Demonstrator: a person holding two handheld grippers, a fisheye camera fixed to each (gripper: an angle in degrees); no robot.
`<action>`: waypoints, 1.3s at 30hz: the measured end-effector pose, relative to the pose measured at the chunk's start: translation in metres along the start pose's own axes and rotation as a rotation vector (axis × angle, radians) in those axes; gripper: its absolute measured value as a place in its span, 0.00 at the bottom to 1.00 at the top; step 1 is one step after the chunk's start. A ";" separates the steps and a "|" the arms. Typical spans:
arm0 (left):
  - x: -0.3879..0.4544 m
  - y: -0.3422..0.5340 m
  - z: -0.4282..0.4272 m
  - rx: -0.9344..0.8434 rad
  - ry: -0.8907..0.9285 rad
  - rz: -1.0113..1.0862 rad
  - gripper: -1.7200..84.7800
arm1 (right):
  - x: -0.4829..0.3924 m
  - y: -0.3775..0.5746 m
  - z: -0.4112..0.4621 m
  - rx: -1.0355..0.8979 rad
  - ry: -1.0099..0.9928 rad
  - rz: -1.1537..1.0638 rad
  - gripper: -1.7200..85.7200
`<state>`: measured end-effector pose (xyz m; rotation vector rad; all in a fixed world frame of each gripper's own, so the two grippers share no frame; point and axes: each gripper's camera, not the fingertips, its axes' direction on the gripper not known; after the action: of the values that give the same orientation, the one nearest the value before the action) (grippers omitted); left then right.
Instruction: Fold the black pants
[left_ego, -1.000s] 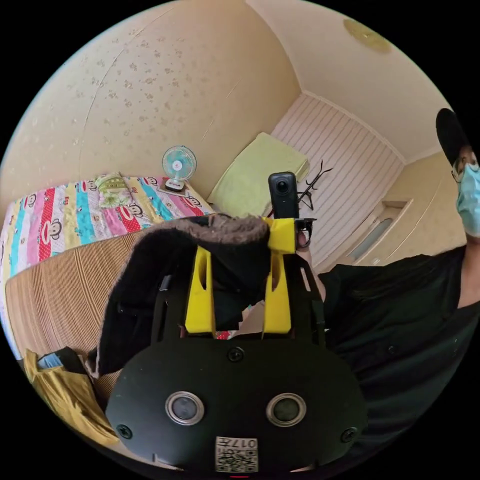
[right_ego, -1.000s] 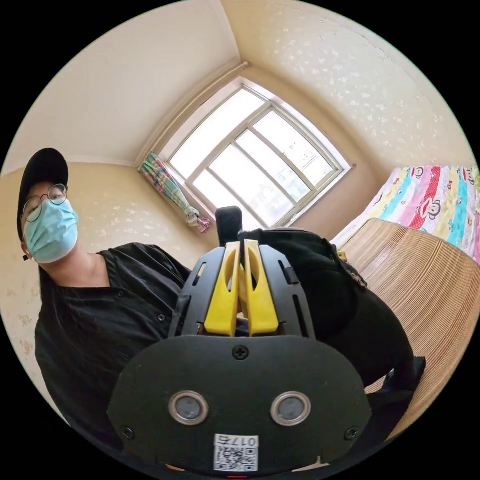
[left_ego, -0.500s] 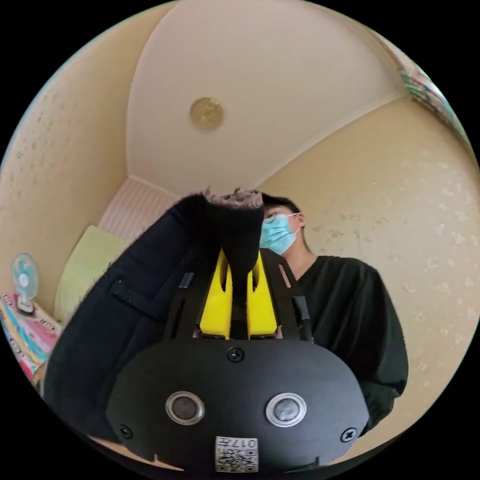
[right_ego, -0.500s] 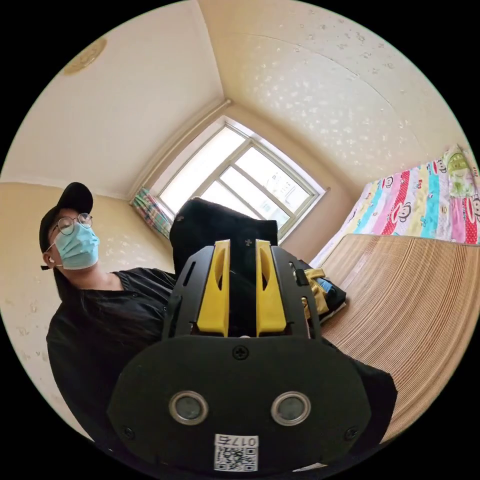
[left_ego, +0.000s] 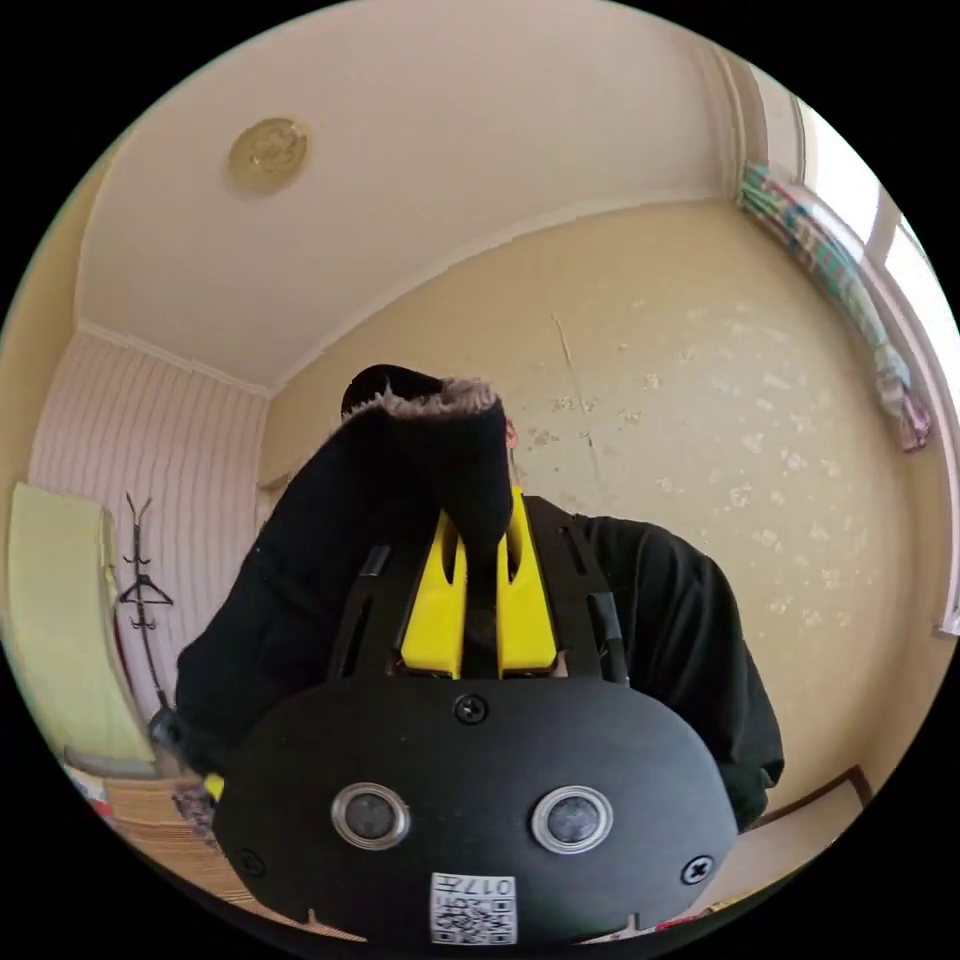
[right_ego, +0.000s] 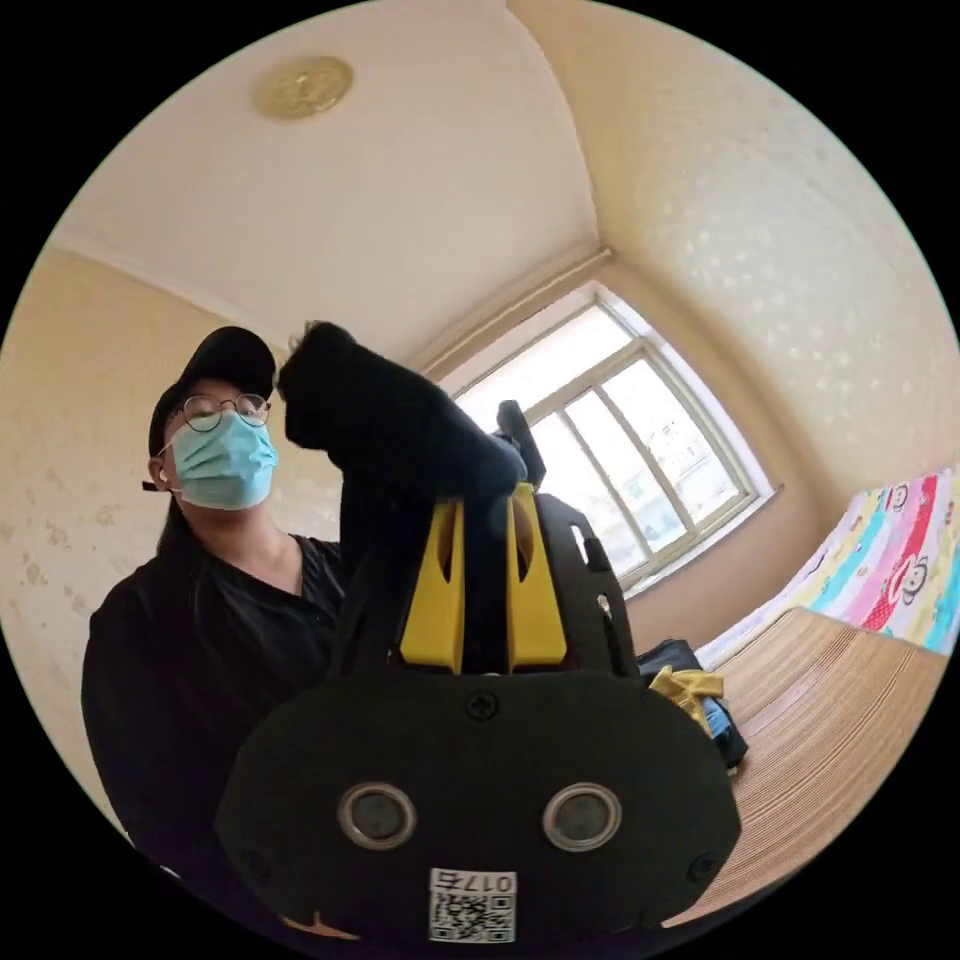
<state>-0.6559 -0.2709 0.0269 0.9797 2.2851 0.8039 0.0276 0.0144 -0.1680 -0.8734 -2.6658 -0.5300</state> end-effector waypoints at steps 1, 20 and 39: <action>0.033 -0.021 0.003 -0.062 -0.128 0.047 0.07 | -0.042 -0.020 -0.021 0.060 0.086 -0.098 0.09; -0.184 -0.017 -0.361 -0.058 -1.888 -1.017 0.14 | 0.205 -0.180 -0.029 -0.404 1.549 0.165 0.10; -0.016 0.624 -0.382 -0.425 -1.611 -2.112 0.11 | 0.232 0.405 -0.333 -0.953 1.414 1.206 0.18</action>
<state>-0.6123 -0.0520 0.7236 -0.9145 0.5673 -0.4548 0.1465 0.2935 0.3181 -1.3117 -0.3664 -1.3131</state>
